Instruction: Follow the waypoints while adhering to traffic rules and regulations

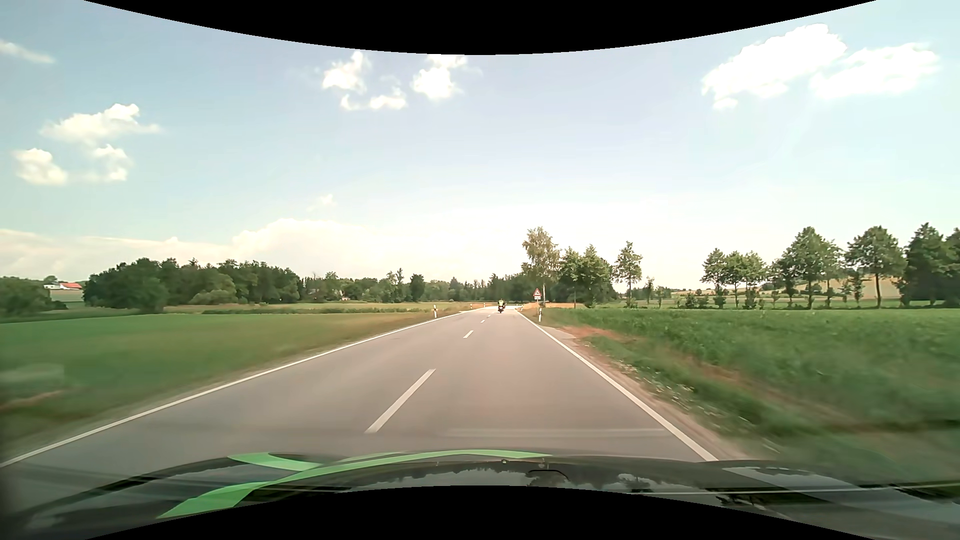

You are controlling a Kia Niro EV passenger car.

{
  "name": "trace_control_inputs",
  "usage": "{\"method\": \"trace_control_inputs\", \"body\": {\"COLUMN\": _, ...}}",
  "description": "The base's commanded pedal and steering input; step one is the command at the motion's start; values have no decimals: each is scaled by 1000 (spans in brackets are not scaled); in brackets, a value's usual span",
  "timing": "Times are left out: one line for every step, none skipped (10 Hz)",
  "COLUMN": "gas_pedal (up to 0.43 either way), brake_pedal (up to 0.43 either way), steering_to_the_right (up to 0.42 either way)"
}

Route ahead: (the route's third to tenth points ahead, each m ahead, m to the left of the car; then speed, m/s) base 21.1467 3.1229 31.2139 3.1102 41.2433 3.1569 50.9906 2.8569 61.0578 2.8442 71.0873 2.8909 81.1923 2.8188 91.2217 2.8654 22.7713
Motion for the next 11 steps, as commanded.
{"method": "trace_control_inputs", "body": {"gas_pedal": 299, "brake_pedal": 0, "steering_to_the_right": -5}}
{"method": "trace_control_inputs", "body": {"gas_pedal": 287, "brake_pedal": 0, "steering_to_the_right": -5}}
{"method": "trace_control_inputs", "body": {"gas_pedal": 287, "brake_pedal": 0, "steering_to_the_right": -5}}
{"method": "trace_control_inputs", "body": {"gas_pedal": 299, "brake_pedal": 0, "steering_to_the_right": -4}}
{"method": "trace_control_inputs", "body": {"gas_pedal": 311, "brake_pedal": 0, "steering_to_the_right": -4}}
{"method": "trace_control_inputs", "body": {"gas_pedal": 319, "brake_pedal": 0, "steering_to_the_right": -4}}
{"method": "trace_control_inputs", "body": {"gas_pedal": 319, "brake_pedal": 0, "steering_to_the_right": -4}}
{"method": "trace_control_inputs", "body": {"gas_pedal": 319, "brake_pedal": 0, "steering_to_the_right": -3}}
{"method": "trace_control_inputs", "body": {"gas_pedal": 299, "brake_pedal": 0, "steering_to_the_right": -3}}
{"method": "trace_control_inputs", "body": {"gas_pedal": 280, "brake_pedal": 0, "steering_to_the_right": -3}}
{"method": "trace_control_inputs", "body": {"gas_pedal": 240, "brake_pedal": 0, "steering_to_the_right": -2}}
